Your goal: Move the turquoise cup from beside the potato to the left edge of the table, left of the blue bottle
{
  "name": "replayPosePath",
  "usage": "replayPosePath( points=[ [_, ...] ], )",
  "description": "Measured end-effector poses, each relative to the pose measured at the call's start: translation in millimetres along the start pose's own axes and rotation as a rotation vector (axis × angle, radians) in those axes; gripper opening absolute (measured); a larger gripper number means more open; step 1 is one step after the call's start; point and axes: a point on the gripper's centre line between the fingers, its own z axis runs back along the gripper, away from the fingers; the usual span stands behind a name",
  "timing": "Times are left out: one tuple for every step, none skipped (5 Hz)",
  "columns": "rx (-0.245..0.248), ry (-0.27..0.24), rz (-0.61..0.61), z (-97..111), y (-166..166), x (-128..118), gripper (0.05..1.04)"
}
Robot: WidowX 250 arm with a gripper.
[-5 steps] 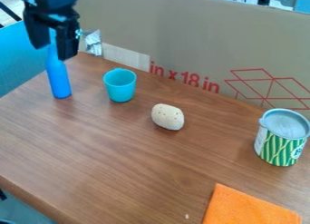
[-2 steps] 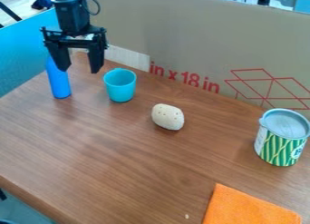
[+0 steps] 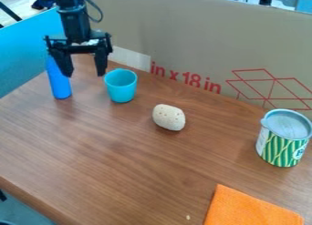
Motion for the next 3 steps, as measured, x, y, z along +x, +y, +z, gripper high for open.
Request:
replayPosePath(
  points=[
    [0.025,-0.031,0.055,-0.6,-1.9,9.3,1.01],
    [0.025,-0.021,0.1,-12.8,-7.6,16.7,1.01],
    [-0.009,-0.011,0.152,-21.6,-14.3,26.2,1.011]
  ],
)
